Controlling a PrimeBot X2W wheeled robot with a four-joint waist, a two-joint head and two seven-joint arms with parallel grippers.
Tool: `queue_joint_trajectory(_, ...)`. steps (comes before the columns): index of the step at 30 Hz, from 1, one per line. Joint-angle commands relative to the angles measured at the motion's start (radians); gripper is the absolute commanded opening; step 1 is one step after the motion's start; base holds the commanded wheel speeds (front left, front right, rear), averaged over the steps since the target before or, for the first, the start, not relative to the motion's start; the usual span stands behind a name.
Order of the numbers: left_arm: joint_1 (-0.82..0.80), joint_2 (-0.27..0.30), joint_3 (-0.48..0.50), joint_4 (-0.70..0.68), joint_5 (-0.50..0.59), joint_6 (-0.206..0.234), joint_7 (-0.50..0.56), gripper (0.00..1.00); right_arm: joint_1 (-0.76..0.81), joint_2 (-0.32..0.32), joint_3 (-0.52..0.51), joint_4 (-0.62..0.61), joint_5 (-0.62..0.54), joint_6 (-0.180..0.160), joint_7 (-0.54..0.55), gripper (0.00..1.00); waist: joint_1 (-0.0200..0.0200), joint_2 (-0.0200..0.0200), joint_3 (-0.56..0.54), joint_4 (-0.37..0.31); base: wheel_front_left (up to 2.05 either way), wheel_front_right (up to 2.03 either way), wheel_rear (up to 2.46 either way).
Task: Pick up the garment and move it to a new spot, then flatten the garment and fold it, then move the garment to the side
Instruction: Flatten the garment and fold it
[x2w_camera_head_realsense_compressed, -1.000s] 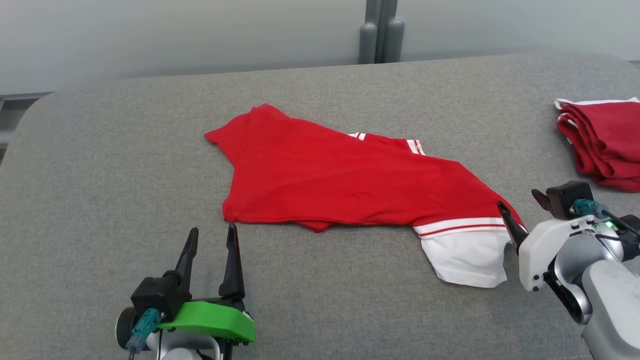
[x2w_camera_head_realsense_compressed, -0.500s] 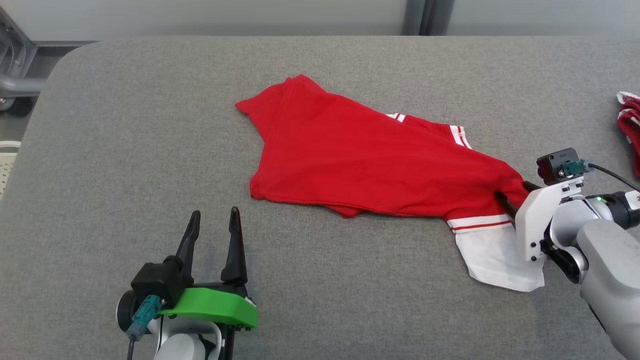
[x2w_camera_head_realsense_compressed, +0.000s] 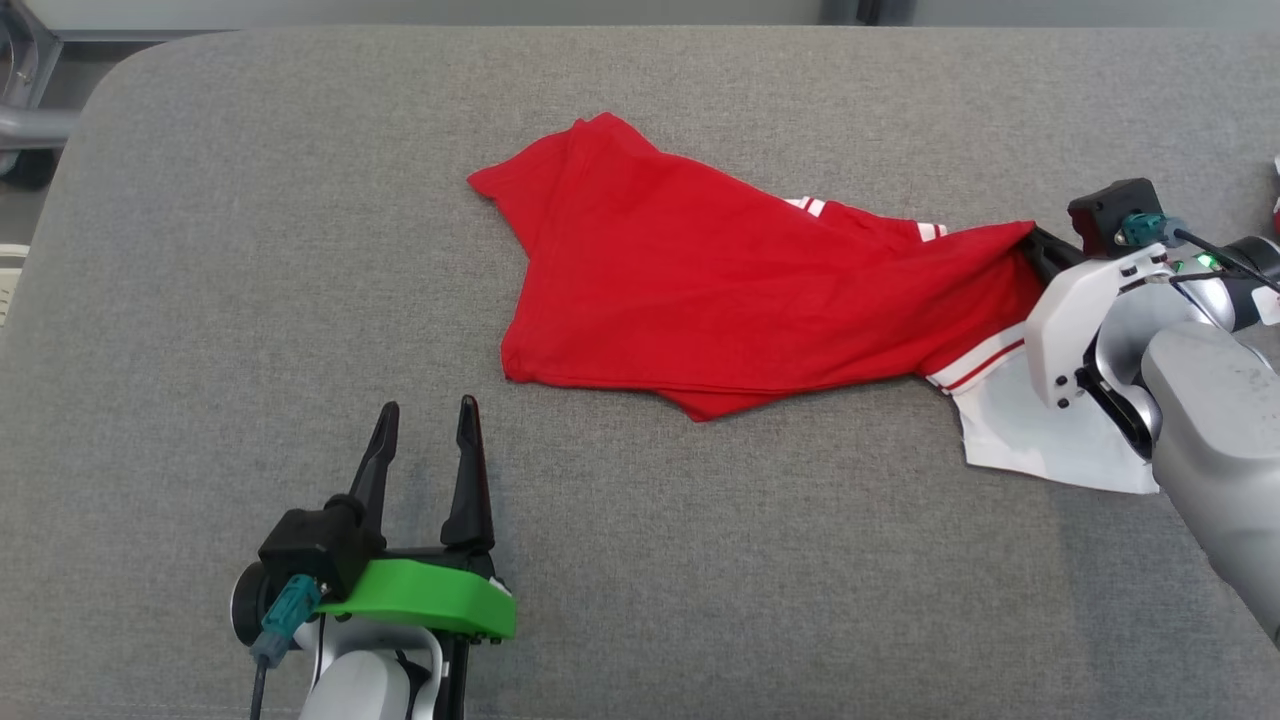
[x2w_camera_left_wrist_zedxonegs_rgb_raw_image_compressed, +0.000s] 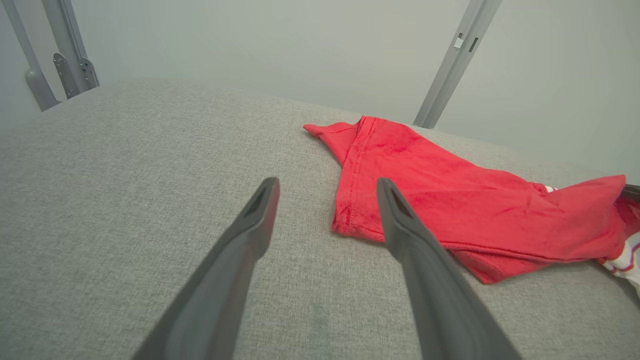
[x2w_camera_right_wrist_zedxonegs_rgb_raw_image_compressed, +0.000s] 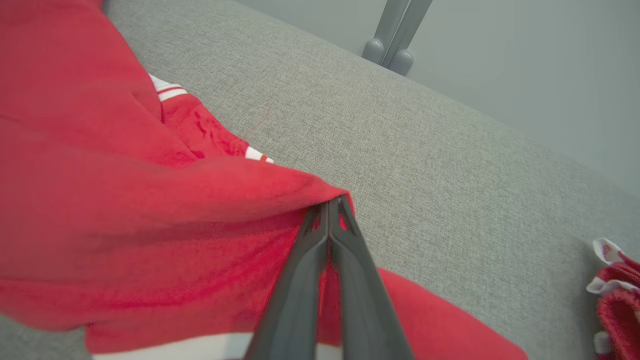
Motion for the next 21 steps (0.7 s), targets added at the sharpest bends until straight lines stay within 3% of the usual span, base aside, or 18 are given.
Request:
queue_joint_trajectory(1,-0.02,0.002,-0.003,-0.002,0.003,-0.002,0.0,1.0,-0.034,0.013,0.012,0.037,-0.019,0.0,-0.024,0.0,0.0,0.0,0.008,0.0,0.0,0.0,0.0)
queue_joint_trajectory(9,-0.037,0.002,-0.009,0.001,0.005,-0.005,0.0,1.0,-0.132,0.056,0.022,0.181,-0.093,0.0,-0.143,0.0,0.0,0.0,0.025,0.008,0.0,0.0,0.0)
queue_joint_trajectory(10,-0.039,0.002,-0.009,0.001,0.005,-0.004,0.0,1.0,-0.143,0.061,0.023,0.198,-0.108,0.0,-0.162,0.14,0.0,0.0,0.026,0.007,0.0,0.0,0.0)
queue_joint_trajectory(11,-0.04,0.002,-0.01,0.001,0.004,-0.003,0.0,1.0,-0.152,0.065,0.024,0.214,-0.12,0.0,-0.176,0.35,0.0,0.0,0.026,0.006,0.0,0.0,0.0)
queue_joint_trajectory(12,-0.042,0.002,-0.01,0.003,0.003,0.0,0.0,1.0,-0.161,0.077,0.03,0.242,-0.139,0.0,-0.196,1.0,0.0,0.0,0.025,0.002,0.0,0.0,0.0)
queue_joint_trajectory(21,-0.039,0.002,-0.001,0.005,0.005,0.003,0.0,1.0,-0.132,0.11,-0.027,0.244,-0.105,0.0,-0.233,1.0,0.0,0.0,-0.009,-0.053,0.0,0.0,0.0)
